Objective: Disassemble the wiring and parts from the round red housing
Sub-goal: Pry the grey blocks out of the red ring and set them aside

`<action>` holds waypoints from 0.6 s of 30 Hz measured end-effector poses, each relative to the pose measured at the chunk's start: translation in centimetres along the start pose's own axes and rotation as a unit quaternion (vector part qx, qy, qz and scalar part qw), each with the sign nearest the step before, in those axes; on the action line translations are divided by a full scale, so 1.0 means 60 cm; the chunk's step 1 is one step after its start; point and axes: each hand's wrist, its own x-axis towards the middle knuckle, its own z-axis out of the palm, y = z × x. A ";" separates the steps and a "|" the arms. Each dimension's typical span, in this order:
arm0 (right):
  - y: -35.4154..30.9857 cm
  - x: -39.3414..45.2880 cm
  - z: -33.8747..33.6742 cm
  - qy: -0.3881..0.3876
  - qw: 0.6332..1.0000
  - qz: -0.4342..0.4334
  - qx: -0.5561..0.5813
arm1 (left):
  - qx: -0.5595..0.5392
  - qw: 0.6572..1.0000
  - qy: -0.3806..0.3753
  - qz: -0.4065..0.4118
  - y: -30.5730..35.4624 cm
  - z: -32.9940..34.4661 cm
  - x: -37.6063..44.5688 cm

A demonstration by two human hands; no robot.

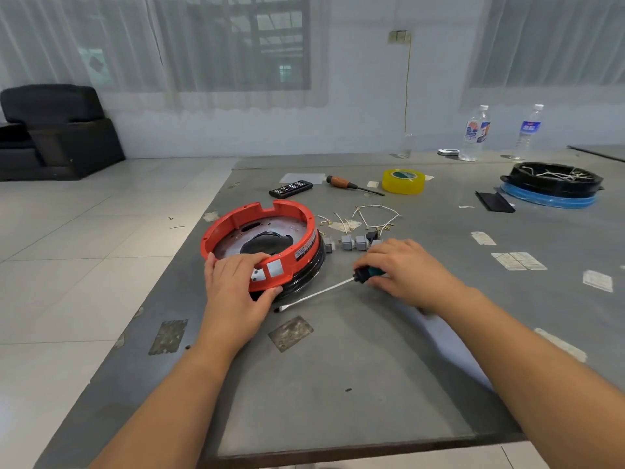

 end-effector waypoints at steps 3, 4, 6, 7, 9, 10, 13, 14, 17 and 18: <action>0.042 -0.007 -0.012 0.002 0.999 0.040 -0.008 | 0.013 1.000 -0.001 -0.002 0.002 0.001 0.000; 0.055 -0.012 -0.015 0.002 0.998 0.055 -0.012 | 0.018 1.000 0.000 -0.002 0.002 0.002 0.001; 0.080 -0.023 -0.017 0.012 0.996 0.087 -0.023 | 0.025 1.000 0.001 0.000 0.002 0.003 0.001; 0.091 -0.028 -0.017 0.020 0.994 0.102 -0.027 | 0.027 1.000 0.001 0.000 0.002 0.003 0.002; 0.108 -0.036 -0.014 0.031 0.989 0.140 -0.024 | 0.030 1.000 0.001 -0.003 0.001 0.004 0.002; 0.113 -0.038 -0.012 0.033 0.986 0.164 -0.016 | 0.032 0.999 0.000 -0.003 0.001 0.004 0.002; 0.114 -0.037 0.000 0.047 0.968 0.245 0.031 | 0.036 0.999 -0.007 0.000 0.001 0.005 0.002; 0.110 -0.036 0.006 0.059 0.959 0.274 0.048 | 0.037 0.999 -0.008 0.004 0.001 0.006 0.002; 0.093 -0.031 0.029 0.086 0.922 0.365 0.102 | 0.044 0.999 -0.011 0.009 -0.001 0.008 0.001; 0.089 -0.030 0.033 0.091 0.909 0.390 0.113 | 0.046 0.999 -0.011 0.011 -0.002 0.008 0.001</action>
